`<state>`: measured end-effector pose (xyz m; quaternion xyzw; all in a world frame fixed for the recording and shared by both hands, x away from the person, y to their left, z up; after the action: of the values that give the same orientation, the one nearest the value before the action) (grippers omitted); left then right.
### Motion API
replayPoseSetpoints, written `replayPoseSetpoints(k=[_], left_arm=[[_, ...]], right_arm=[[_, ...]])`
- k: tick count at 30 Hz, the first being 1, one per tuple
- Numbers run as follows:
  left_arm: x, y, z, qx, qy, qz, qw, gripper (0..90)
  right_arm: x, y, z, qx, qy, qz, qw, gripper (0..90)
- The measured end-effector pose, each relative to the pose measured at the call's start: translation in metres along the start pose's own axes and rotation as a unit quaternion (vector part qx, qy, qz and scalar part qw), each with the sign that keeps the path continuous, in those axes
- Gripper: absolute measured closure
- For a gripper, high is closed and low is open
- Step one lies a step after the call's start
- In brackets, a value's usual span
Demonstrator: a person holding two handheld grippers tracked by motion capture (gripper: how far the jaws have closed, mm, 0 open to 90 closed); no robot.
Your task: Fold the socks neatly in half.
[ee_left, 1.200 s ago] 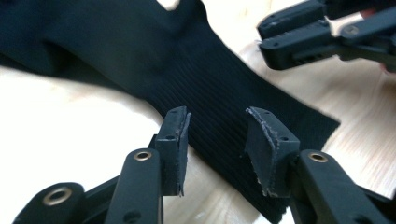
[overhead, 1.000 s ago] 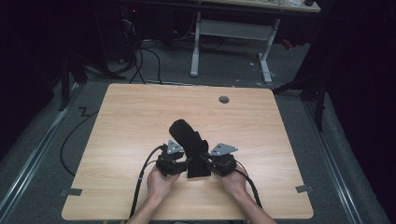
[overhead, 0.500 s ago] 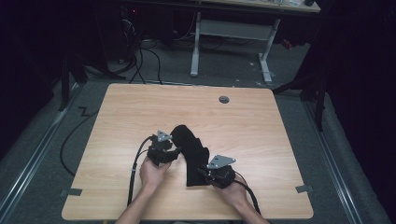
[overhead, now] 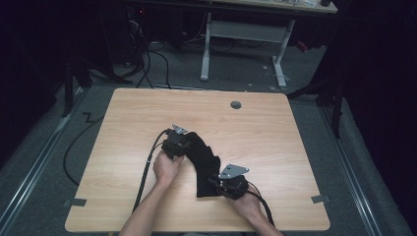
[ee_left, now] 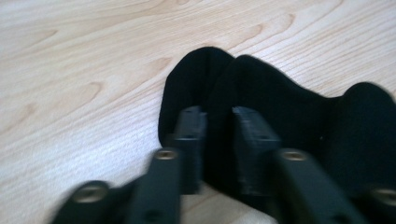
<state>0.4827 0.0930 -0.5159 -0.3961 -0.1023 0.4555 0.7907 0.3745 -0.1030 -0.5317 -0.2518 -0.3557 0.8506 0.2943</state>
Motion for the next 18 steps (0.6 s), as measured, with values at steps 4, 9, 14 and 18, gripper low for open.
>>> replayPoseSetpoints(k=[4,9,14,18], left_arm=[[-0.001,-0.001,0.005,-0.002,-0.005,-0.008,1.0000,87.2],[0.002,-0.008,0.019,-0.031,-0.018,-0.009,0.9993,87.7],[0.012,-0.002,0.017,-0.009,-0.025,0.004,0.9996,87.0],[0.015,0.001,0.008,-0.003,-0.015,0.021,0.9997,69.6]], right_arm=[[0.000,0.000,0.000,-0.001,0.002,0.003,1.0000,70.1],[0.000,0.000,-0.001,-0.003,0.004,0.005,1.0000,70.1],[0.001,0.000,-0.002,-0.006,0.005,0.001,1.0000,69.8],[0.000,-0.001,-0.002,-0.003,0.004,-0.003,1.0000,67.9]])
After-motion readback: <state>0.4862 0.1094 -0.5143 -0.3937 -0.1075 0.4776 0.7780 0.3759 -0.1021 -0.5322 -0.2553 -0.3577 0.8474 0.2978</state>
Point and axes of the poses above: each handheld gripper's, and its own axes: z roughly backward along the jaws, y roughly out of its underside, x roughly to its left, the point moved 4 cm from there along -z, roughly forward along the jaws, and after that the axes turned 14 degrees about y, right-handed, at the moved point
